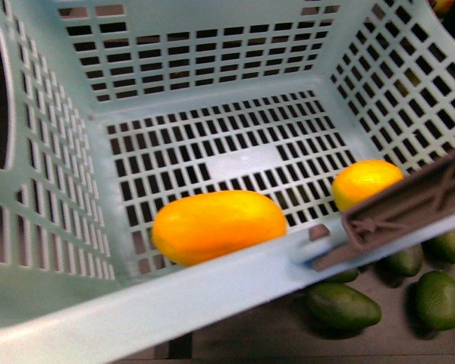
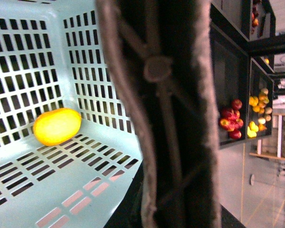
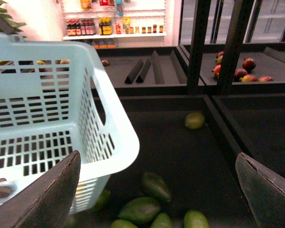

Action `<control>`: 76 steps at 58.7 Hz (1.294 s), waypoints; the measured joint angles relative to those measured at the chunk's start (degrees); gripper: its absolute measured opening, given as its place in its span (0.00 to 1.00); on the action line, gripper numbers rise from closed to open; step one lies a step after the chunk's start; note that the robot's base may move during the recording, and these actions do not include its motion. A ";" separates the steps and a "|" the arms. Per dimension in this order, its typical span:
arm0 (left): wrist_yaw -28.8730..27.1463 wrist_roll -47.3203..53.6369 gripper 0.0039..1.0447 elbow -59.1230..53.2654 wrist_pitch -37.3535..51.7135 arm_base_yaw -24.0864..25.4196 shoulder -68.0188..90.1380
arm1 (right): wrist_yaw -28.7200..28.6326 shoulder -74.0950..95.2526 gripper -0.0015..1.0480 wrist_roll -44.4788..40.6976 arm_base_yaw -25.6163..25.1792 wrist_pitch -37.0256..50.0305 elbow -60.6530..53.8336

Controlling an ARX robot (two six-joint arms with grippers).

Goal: Pick lemon and mango into basket

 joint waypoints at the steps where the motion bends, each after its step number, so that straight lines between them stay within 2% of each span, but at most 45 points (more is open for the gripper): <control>1: -0.07 0.13 0.05 0.00 0.00 0.00 0.00 | 0.04 0.00 0.92 0.00 0.00 0.00 0.00; 8: 0.61 0.52 0.05 0.00 0.00 -0.02 0.00 | 0.17 0.00 0.92 0.00 0.00 0.00 0.00; 10: -2.71 -1.27 0.05 -0.20 0.59 -0.61 0.00 | 0.17 0.00 0.92 0.00 0.00 0.00 0.00; 12: -9.44 -4.39 0.05 -0.79 2.36 -1.11 0.00 | 0.26 0.00 0.92 0.00 0.00 0.02 0.00; 13: -14.58 -7.10 0.05 -1.22 3.45 -1.38 0.00 | 0.26 0.00 0.92 0.00 0.00 0.02 0.00; 14: -16.79 -7.80 0.05 -1.42 3.96 -1.44 0.04 | 0.26 0.00 0.92 0.00 0.00 0.00 0.00; 15: -22.60 -12.81 0.05 -2.03 5.07 -1.49 0.09 | 0.20 0.02 0.92 0.00 0.00 0.00 0.00; 18: -32.02 -20.55 0.05 -3.21 6.91 -0.02 0.24 | 0.42 0.00 0.92 0.00 0.00 0.00 0.00; 21: -34.91 -22.91 0.05 -4.26 8.94 3.04 0.61 | 0.50 0.00 0.92 0.00 0.00 0.00 0.00; 26: -34.62 -22.84 0.05 -7.19 12.44 8.59 2.03 | 0.50 0.00 0.92 0.00 0.02 0.02 0.00; 36: -27.10 -23.58 0.05 -10.58 17.42 18.12 9.64 | 0.42 0.00 0.92 0.00 0.02 0.00 0.00; 43: -23.08 -23.87 0.05 -5.51 19.63 25.38 15.37 | 0.39 0.00 0.92 0.00 0.02 0.02 0.00; 52: -23.71 -23.89 0.05 1.33 21.66 31.36 21.05 | 0.42 0.00 0.92 0.00 0.02 0.00 0.00; 61: -22.10 -23.78 0.05 6.19 22.95 34.10 29.66 | 0.39 0.00 0.92 0.02 0.02 0.02 0.00; 76: -21.94 -24.96 0.05 1.84 27.28 34.25 31.78 | 0.42 0.00 0.92 0.00 0.02 0.02 0.00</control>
